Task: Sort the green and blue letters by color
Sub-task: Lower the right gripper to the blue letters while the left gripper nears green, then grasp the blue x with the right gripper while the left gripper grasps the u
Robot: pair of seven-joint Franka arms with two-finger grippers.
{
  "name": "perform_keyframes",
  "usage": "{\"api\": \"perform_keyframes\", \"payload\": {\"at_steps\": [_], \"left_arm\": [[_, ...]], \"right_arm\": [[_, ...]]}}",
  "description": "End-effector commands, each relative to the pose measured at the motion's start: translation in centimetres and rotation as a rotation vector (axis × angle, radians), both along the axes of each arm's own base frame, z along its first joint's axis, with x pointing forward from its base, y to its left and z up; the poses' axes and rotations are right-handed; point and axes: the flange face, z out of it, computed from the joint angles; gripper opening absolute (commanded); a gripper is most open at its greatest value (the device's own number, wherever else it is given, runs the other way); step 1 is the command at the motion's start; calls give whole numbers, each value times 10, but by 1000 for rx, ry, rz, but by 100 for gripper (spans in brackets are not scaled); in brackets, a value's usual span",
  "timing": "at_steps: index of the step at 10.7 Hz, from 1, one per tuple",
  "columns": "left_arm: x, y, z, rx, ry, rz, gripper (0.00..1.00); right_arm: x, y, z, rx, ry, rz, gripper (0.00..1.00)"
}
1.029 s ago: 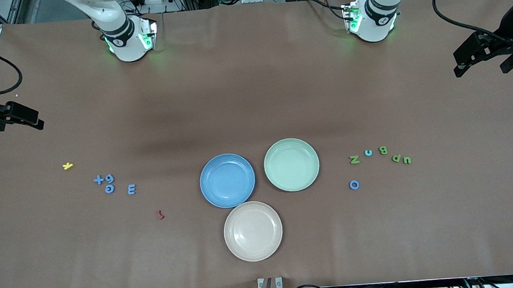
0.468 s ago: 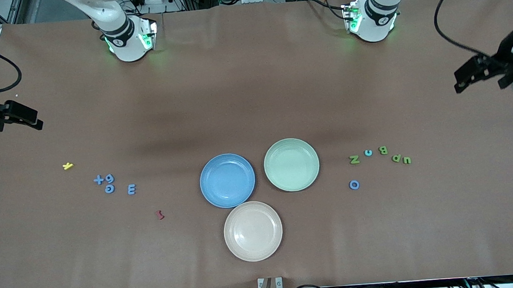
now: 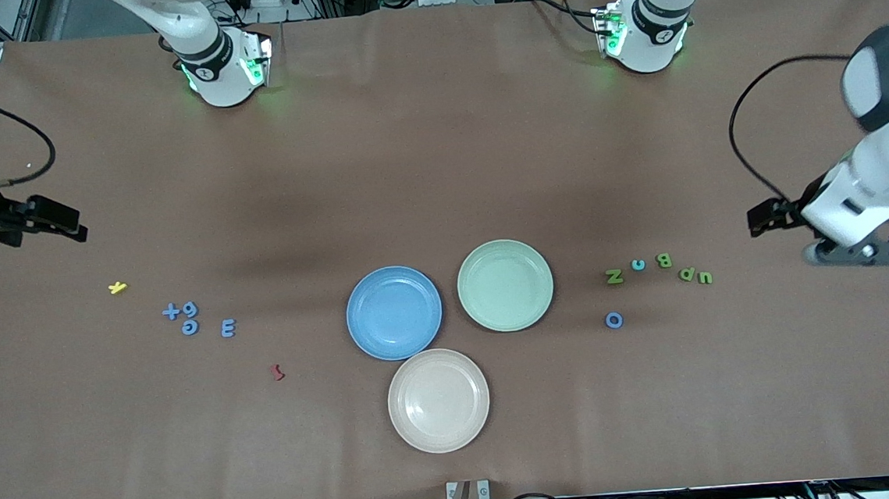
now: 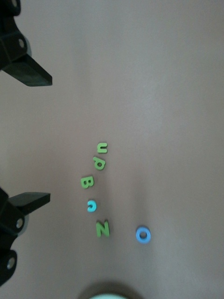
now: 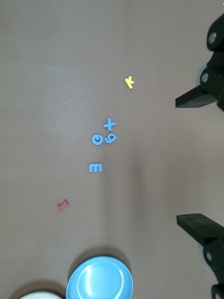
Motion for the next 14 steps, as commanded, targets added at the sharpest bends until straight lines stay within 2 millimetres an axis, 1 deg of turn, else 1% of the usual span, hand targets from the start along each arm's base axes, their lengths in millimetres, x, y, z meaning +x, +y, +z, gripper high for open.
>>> {"api": "perform_keyframes", "payload": {"at_steps": [1,2,3,4,5,6,7,8,9,10,11,12,13,14], "left_arm": [[18,14,-94,33,-22,-45,100],[26,16,-127,19,-30,-44,100],[33,15,-158,4,-47,-47,100],[37,22,-181,-4,-49,-37,100],[37,36,-197,-4,-42,-21,100],[37,38,-210,-3,-24,-7,100],[34,37,-216,-2,-13,64,94],[29,31,-221,4,12,126,89],[24,31,-224,12,42,154,87],[23,31,-226,13,48,155,87],[23,34,-230,15,54,156,86],[21,33,-234,29,59,142,85],[17,33,-239,40,65,132,84],[14,36,-241,43,73,126,82]], "right_arm": [[2,-13,-73,-15,6,18,100],[6,-17,-112,-42,10,28,100],[9,-19,-146,-50,14,35,100],[11,-23,-172,-46,28,31,100],[16,-28,-201,-56,52,41,100],[21,-28,-223,-75,59,62,100],[25,-25,-247,-85,59,89,100],[27,-21,-268,-89,52,134,100],[30,-23,-284,-83,49,185,100],[30,-26,-294,-74,48,241,100],[29,-23,-305,-68,42,297,100],[25,-19,-320,-61,41,324,100],[19,-14,-337,-61,19,367,100],[11,-14,-356,-64,-13,429,100]]}}
